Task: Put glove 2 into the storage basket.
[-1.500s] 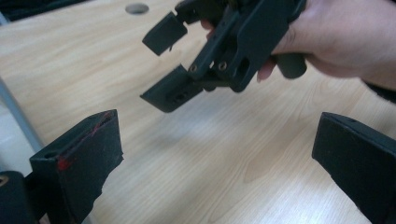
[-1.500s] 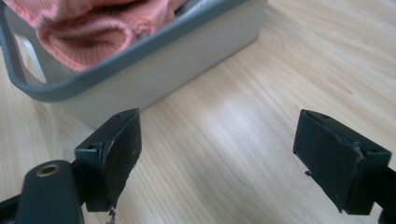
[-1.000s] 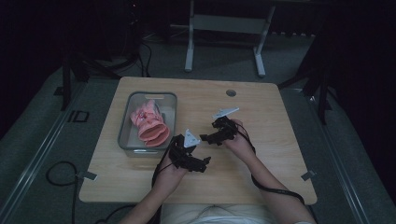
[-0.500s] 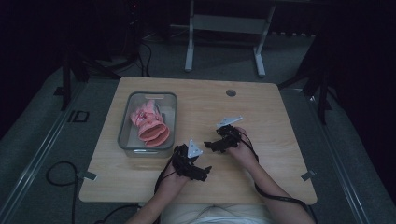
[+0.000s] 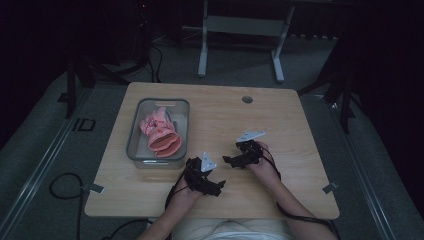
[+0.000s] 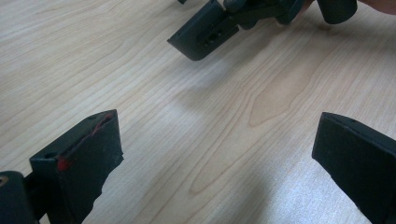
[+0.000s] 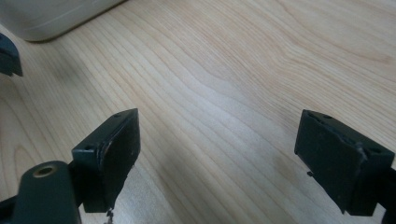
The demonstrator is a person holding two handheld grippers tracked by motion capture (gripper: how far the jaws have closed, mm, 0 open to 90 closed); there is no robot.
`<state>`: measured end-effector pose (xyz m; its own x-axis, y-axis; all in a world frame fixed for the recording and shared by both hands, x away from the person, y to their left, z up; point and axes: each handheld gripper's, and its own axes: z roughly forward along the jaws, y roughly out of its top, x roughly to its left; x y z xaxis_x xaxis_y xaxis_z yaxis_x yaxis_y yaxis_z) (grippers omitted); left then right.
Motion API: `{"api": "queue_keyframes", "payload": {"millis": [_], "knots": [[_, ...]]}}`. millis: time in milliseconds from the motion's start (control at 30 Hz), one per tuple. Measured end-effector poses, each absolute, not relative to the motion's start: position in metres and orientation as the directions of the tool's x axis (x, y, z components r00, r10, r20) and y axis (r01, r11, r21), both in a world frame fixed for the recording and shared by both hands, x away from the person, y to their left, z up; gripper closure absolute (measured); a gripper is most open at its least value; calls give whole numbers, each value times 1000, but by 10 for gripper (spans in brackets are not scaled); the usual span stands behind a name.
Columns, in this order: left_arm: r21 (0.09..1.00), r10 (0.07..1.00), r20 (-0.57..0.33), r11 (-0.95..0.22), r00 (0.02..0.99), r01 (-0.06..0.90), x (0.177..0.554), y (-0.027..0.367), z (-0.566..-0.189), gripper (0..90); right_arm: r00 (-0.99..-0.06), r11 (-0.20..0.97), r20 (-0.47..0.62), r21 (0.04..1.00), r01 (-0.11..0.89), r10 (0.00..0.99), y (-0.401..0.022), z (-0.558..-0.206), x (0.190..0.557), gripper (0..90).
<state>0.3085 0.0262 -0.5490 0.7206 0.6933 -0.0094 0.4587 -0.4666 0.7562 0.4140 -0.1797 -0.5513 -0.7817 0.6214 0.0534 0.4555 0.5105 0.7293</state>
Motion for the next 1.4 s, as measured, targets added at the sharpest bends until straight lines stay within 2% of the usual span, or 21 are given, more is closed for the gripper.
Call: {"api": "queue_keyframes", "payload": {"millis": [433,1400], "knots": [[741,684,10,-495,729,454,308,23,-558,13,-767,486,28,758,434,641,-190,-554,402,140],[755,692,51,-499,720,426,303,28,-562,13,-706,437,24,771,463,707,-208,-562,406,140]]}}
